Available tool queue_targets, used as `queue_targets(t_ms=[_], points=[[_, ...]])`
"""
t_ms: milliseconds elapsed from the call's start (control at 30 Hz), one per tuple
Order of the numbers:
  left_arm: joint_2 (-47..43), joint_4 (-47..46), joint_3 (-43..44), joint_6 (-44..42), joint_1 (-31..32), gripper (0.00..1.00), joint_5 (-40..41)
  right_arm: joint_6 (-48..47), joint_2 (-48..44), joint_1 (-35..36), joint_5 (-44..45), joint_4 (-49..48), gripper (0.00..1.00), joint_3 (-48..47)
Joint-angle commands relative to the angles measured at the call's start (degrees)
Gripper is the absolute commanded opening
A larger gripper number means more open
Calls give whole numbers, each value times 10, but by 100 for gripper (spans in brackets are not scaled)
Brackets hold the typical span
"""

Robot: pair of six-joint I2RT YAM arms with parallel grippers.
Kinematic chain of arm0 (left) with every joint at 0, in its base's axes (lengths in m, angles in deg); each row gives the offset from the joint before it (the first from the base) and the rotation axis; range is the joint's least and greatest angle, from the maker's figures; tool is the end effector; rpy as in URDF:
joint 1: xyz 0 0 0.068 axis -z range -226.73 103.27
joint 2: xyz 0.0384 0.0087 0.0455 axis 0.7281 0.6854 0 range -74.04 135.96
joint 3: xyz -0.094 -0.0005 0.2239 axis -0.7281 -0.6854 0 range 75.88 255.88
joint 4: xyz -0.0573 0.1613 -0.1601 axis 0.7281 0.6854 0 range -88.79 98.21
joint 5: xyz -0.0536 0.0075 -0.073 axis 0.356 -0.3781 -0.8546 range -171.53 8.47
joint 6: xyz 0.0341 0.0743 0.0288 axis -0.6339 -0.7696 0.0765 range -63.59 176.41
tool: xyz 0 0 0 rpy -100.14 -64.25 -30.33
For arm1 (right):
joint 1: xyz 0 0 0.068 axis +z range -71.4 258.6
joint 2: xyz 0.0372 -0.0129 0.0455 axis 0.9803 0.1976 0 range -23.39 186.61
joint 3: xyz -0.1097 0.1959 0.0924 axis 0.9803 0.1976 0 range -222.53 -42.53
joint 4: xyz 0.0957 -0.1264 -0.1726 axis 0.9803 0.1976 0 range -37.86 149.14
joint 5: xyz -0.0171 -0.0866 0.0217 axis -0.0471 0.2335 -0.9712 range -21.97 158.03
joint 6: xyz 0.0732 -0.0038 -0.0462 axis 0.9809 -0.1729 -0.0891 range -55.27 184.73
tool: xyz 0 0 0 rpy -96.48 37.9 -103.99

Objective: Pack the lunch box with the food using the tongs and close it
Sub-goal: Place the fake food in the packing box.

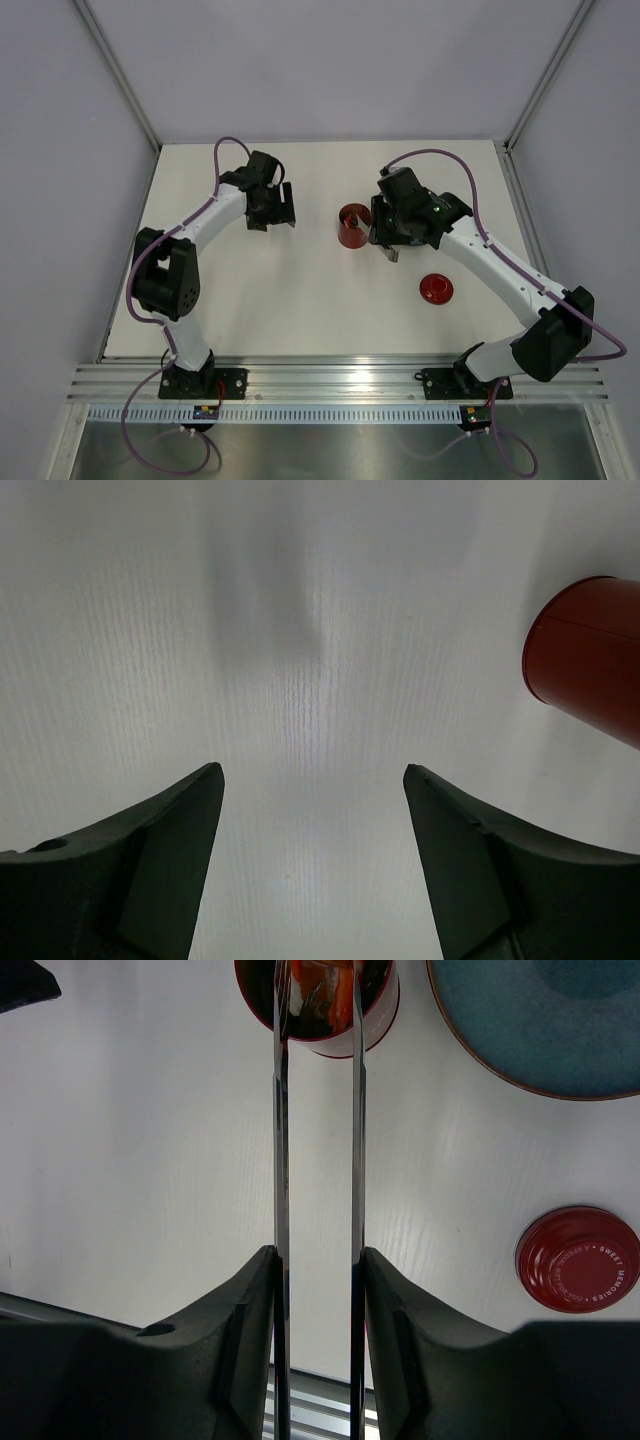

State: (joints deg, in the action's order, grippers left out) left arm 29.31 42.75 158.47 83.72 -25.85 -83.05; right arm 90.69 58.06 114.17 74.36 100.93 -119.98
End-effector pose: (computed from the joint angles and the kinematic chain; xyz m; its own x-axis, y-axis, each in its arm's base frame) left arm 0.3419 -0.1325 0.1863 -0.9038 -0.1462 -0.4022 -0.0528 0.9708 -0.2341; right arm 0.2453 0.1651 0.2689 -0.8118 -0.0457 -0.5822 -0.1875 0.9646 0.1857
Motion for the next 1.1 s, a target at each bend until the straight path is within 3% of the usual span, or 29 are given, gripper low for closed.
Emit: queue_targets(t_ms=[0,633,733,867,1067], points=[[-17,-12,6,1,-2,77,-8,2,-2,8,-3,-9,44,-23],[-17,-10,7,-2,-2,77,-6,1,-9,10,13,0,42,-49],[-17,-9,7,-2,-2,77,-6,1,-15,9,16,1,36,-51],[-21,2,19,-7,-5,77,5,-1,-27,17,9,2,19,-53],[-35,35,71,-20,-47,77,13,-9,-41,52,6,-2,17,-52]])
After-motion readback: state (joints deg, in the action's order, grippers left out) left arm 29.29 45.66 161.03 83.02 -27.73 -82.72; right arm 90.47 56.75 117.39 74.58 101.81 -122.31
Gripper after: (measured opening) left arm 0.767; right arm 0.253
